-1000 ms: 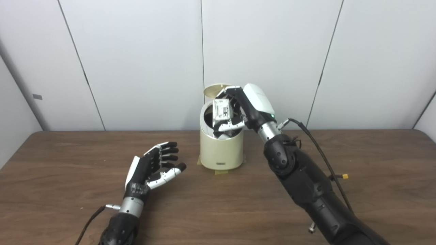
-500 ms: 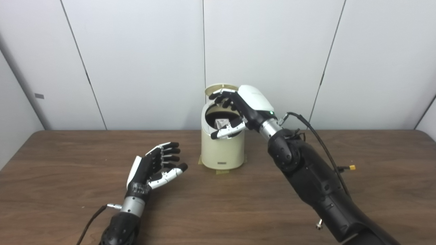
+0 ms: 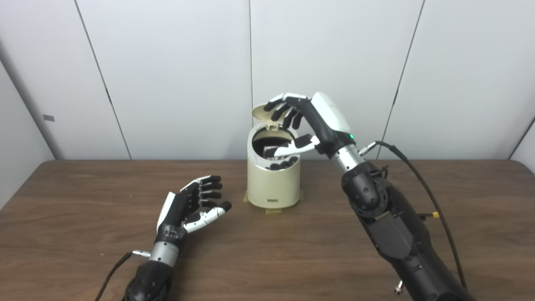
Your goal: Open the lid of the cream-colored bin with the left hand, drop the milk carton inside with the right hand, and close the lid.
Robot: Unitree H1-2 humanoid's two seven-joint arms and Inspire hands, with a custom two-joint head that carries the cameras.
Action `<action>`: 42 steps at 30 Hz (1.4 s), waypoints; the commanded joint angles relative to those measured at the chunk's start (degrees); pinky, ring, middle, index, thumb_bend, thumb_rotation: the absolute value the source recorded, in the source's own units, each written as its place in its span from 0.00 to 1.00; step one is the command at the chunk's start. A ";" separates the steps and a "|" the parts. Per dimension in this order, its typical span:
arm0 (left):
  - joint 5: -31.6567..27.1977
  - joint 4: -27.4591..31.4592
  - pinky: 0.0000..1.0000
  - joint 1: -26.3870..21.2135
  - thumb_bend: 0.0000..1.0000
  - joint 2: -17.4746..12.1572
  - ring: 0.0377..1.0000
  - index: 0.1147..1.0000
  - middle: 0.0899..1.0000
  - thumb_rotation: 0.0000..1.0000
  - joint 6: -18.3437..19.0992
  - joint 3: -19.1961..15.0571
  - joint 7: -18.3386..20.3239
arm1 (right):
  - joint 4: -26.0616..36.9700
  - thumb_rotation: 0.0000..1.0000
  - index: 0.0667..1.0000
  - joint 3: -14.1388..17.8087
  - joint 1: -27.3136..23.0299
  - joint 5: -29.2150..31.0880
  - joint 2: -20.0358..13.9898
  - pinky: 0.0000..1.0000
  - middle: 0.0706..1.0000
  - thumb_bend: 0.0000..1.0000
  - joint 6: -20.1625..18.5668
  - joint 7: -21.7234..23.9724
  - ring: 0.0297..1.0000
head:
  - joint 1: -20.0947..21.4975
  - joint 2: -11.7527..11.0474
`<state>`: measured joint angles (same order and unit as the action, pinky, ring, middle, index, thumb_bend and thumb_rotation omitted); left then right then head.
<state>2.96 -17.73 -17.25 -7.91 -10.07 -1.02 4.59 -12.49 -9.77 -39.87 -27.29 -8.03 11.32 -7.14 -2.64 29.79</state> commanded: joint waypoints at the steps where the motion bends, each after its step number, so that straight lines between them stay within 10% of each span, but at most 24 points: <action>1: 0.12 0.34 0.63 -0.26 0.73 0.00 0.68 0.72 0.72 0.22 -1.01 0.32 -0.39 | 3.66 0.13 0.62 2.43 -1.54 2.79 0.07 0.23 0.46 0.81 1.28 -1.26 0.29 | 0.07 0.18; 12: -0.20 2.01 0.62 -1.50 0.72 0.47 0.67 0.71 0.71 0.20 -0.21 0.05 -0.73 | 9.72 0.14 0.65 9.94 7.23 11.99 -2.41 0.28 0.47 0.80 -2.28 2.56 0.34 | -0.18 0.02; 21: -0.22 3.65 0.66 -5.65 0.86 -0.33 0.75 0.84 0.79 0.28 -0.19 0.33 -0.07 | 3.03 0.24 0.77 9.36 13.91 17.62 -6.62 0.50 0.75 0.88 -1.02 9.69 0.64 | -0.64 -0.38; 42: 6.45 -0.89 0.80 -27.52 0.98 -4.02 0.91 0.95 0.94 0.33 4.07 4.44 1.72 | 2.63 0.24 0.78 7.61 17.32 14.32 -6.60 0.54 0.76 0.83 -2.79 9.66 0.66 | -1.04 -1.02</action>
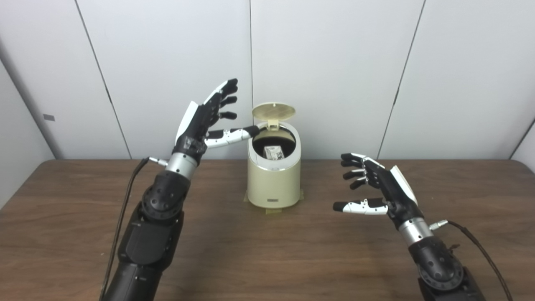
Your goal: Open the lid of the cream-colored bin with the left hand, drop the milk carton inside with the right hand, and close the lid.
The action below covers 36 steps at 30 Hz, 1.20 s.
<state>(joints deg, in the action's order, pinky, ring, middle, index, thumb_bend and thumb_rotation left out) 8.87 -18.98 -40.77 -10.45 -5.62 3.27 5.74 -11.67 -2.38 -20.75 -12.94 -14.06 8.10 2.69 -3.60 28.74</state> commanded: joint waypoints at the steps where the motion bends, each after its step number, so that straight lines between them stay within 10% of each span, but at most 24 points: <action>1: 0.88 0.05 0.81 -4.84 0.99 -1.80 0.92 0.95 0.95 0.34 -0.23 0.60 1.02 | 1.99 0.25 0.78 0.18 -1.82 -0.06 -0.55 0.54 0.76 0.83 0.06 -0.05 0.66 | 0.07 0.01; 14: 9.18 -3.54 0.85 -11.06 1.00 -5.67 0.91 0.86 0.90 0.40 -0.64 7.90 5.05 | 1.99 0.22 0.77 -0.22 -2.96 -0.55 0.17 0.52 0.74 0.81 0.28 -0.28 0.65 | 0.88 0.06; 36: 14.59 2.12 1.00 -8.07 1.00 -7.90 1.00 0.76 0.84 0.43 -1.31 12.43 10.16 | 2.95 0.27 0.78 -0.15 -2.54 -1.39 1.31 0.53 0.75 0.77 -1.69 -0.49 0.66 | 2.39 0.12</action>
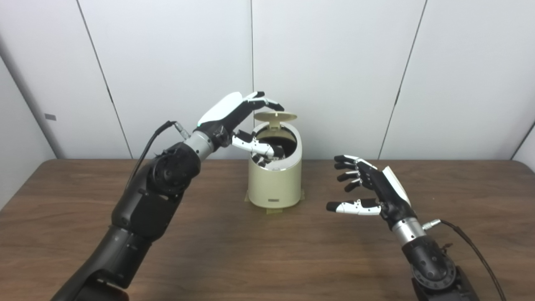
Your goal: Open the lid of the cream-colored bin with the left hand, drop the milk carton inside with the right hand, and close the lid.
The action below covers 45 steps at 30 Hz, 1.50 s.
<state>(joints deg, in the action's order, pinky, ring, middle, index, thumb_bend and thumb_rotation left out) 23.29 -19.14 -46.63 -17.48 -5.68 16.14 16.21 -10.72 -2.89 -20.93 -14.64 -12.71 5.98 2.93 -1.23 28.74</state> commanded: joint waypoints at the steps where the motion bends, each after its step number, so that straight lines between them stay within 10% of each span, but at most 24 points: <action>1: 0.02 2.80 1.00 -1.97 1.00 -0.89 1.00 0.76 0.84 0.43 -1.10 -0.45 0.06 | 2.06 0.27 0.77 0.36 -2.31 0.24 0.04 0.53 0.75 0.77 0.25 -0.76 0.66 | 0.05 0.13; 45: 18.00 7.00 1.00 4.90 1.00 -2.85 0.96 0.74 0.74 0.48 -6.56 2.92 -4.10 | 3.51 0.30 0.78 0.88 -1.65 0.66 -0.54 0.53 0.75 0.78 -1.27 -0.44 0.67 | -0.43 3.24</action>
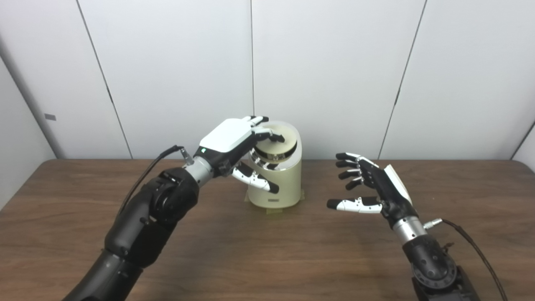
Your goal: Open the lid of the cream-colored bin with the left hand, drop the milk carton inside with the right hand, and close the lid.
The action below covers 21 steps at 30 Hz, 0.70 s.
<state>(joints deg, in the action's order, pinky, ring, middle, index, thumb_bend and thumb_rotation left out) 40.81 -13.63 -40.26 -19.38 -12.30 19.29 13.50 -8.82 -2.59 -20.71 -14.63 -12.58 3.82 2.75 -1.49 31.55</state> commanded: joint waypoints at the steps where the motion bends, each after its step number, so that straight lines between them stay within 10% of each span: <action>1: 0.72 1.69 1.00 -1.31 1.00 -0.93 0.95 0.73 0.73 0.48 0.20 -0.26 -1.28 | 1.67 0.30 0.78 0.58 -1.88 0.66 -0.67 0.53 0.74 0.79 0.82 -0.27 0.67 | -0.17 0.43; 21: 5.21 1.09 1.00 1.56 1.00 -1.10 0.98 0.72 0.73 0.44 -1.58 4.33 -2.17 | 2.10 0.29 0.77 0.57 -1.91 1.14 -0.92 0.54 0.74 0.79 0.92 -0.10 0.66 | 0.01 1.45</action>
<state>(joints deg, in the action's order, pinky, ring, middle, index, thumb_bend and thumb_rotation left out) 44.03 -13.04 -37.64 -19.67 -13.47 22.23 9.73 -8.28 -2.50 -20.70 -14.08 -12.71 2.70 3.02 -1.41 32.96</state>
